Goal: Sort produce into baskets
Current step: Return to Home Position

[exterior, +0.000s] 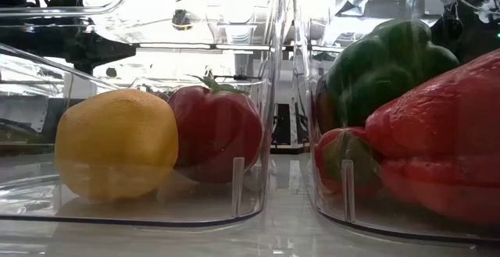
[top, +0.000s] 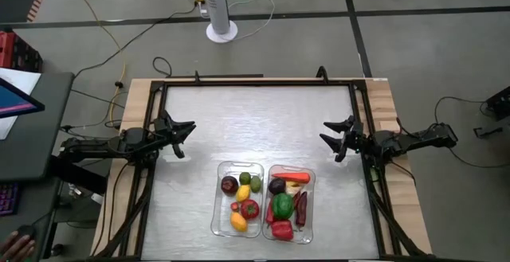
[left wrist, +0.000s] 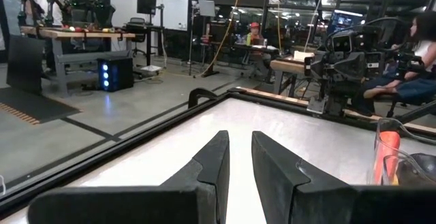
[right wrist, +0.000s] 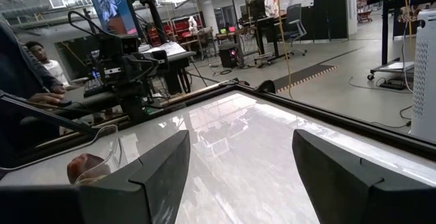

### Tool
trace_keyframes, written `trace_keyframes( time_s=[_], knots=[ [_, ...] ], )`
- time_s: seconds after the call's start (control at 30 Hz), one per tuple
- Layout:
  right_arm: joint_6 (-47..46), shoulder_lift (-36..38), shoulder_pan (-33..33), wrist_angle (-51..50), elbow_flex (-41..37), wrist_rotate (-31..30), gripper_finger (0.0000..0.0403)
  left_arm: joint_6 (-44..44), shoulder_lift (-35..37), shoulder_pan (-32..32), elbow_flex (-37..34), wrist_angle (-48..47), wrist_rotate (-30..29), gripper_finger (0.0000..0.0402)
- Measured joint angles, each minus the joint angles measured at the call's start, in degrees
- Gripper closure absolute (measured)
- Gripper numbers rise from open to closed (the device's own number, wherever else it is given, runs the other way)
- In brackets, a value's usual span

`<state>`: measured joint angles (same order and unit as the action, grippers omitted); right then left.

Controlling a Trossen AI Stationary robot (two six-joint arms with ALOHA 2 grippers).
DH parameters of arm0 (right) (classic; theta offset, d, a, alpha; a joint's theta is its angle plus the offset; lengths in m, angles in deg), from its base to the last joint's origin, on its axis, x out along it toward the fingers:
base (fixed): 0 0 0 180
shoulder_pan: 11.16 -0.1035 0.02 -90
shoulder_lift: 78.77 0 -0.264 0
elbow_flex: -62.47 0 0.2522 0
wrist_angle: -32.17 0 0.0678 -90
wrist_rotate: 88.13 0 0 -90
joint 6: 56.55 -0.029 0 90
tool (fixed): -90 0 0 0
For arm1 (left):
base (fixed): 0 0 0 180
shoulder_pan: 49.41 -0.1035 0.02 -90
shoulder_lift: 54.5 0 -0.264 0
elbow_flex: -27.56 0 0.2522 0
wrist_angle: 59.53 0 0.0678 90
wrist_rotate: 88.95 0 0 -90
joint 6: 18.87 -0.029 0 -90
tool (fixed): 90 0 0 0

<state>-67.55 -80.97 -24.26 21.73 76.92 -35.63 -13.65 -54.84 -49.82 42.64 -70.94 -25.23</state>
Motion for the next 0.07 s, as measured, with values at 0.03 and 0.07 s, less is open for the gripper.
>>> trace_keyframes(
  time_s=[0.03, 0.07],
  knots=[
    [0.0, 0.0, 0.01, 0.0, 0.0, 0.0, 0.0117, 0.0, -0.01, 0.0, 0.0, -0.01, 0.0, 0.0351],
    [0.0, 0.0, 0.01, 0.01, 0.0, 0.0, 0.0117, -0.03, -0.02, -0.02, 0.0, 0.01, 0.0, 0.0351]
  ],
)
